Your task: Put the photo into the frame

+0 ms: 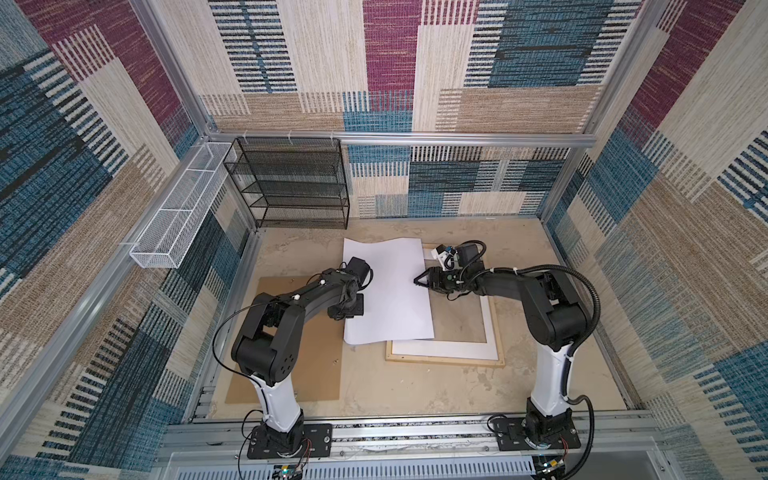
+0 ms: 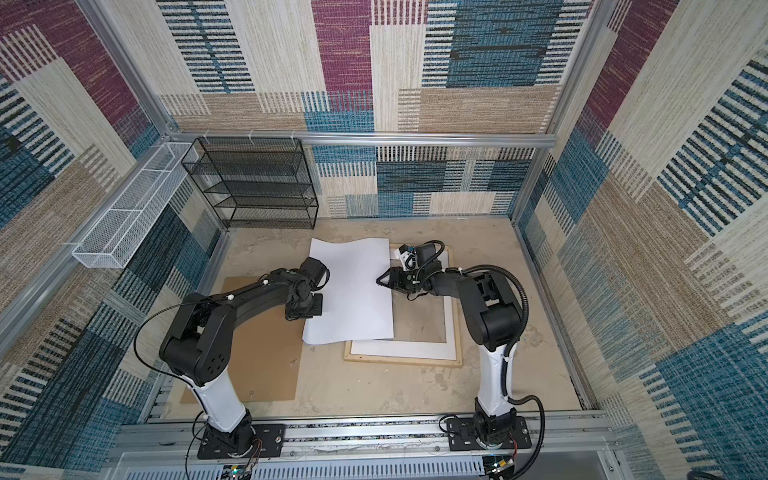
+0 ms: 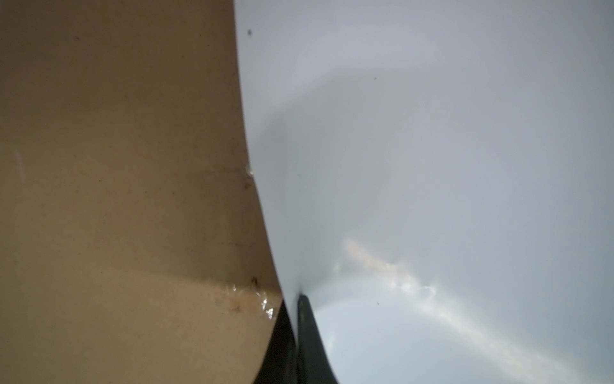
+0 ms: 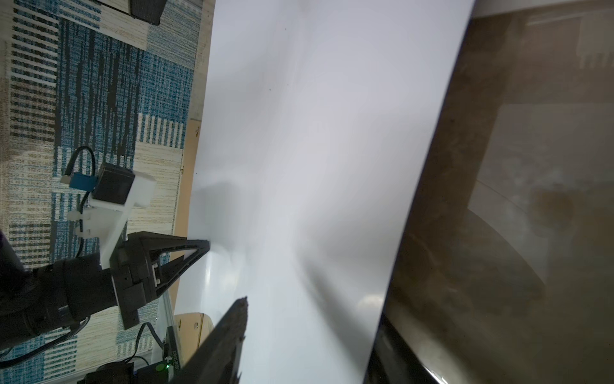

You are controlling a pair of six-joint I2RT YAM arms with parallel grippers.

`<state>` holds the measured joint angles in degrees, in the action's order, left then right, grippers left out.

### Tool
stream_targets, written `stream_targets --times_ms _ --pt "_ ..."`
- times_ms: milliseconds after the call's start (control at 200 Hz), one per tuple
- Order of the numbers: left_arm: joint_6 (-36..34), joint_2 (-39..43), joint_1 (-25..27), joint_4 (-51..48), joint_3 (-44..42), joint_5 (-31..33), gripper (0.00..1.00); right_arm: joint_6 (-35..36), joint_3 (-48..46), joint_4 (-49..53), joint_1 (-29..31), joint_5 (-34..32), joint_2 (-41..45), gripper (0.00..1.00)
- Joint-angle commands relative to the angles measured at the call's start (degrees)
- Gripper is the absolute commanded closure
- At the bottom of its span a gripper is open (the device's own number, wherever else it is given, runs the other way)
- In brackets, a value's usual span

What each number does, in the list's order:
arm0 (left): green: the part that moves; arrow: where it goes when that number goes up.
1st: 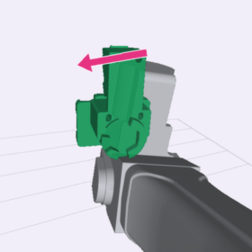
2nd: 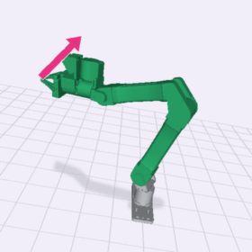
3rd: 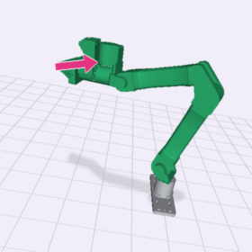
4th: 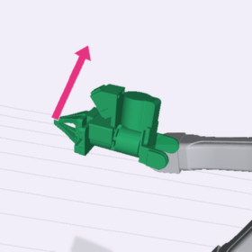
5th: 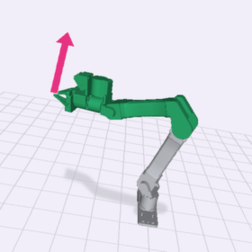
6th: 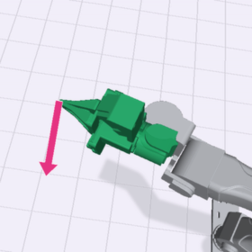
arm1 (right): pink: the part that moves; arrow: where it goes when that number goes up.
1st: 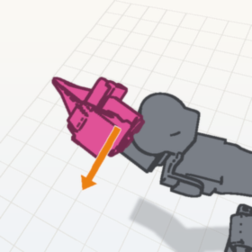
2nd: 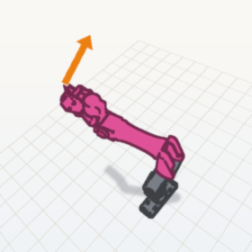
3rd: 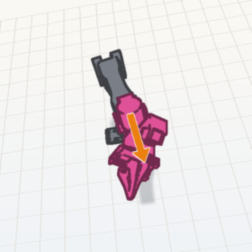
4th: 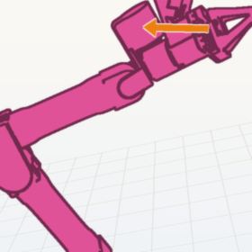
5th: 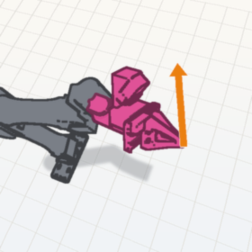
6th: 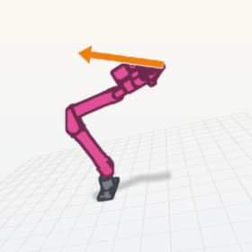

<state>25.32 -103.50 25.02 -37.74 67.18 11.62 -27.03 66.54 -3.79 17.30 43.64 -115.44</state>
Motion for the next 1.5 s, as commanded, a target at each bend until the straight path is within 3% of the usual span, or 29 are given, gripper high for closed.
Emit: stream_targets --times_ms 0,190,536,811,1042,1217,1492 --pt "-0.76 0.67 -0.05 -0.22 0.07 -0.62 1.00 -0.90 0.26 -2.51 0.11 1.86 0.64 0.51" --pt "-0.53 1.44 -0.05 -0.05 -0.29 -0.70 1.00 -1.27 0.01 -2.54 0.22 1.72 1.22 0.63" --pt "-0.89 4.41 -0.01 2.24 -1.29 -1.92 1.00 -0.38 -0.01 -0.85 0.22 -0.32 2.12 1.00" --pt "1.16 9.49 0.44 8.59 -4.03 -8.07 1.00 5.13 1.52 7.02 0.12 -4.96 6.69 1.00" --pt "5.23 16.29 6.47 20.67 -9.43 -8.24 1.00 9.17 -0.74 14.30 -3.97 -8.41 13.94 1.00" --pt "6.48 14.37 10.33 24.44 -7.93 -8.87 1.00 11.70 -4.10 19.57 -7.83 -12.41 20.34 1.00" --pt "7.31 7.95 12.28 26.11 -3.13 -10.87 1.00 13.60 -9.06 22.87 -13.03 -15.42 26.36 1.00"
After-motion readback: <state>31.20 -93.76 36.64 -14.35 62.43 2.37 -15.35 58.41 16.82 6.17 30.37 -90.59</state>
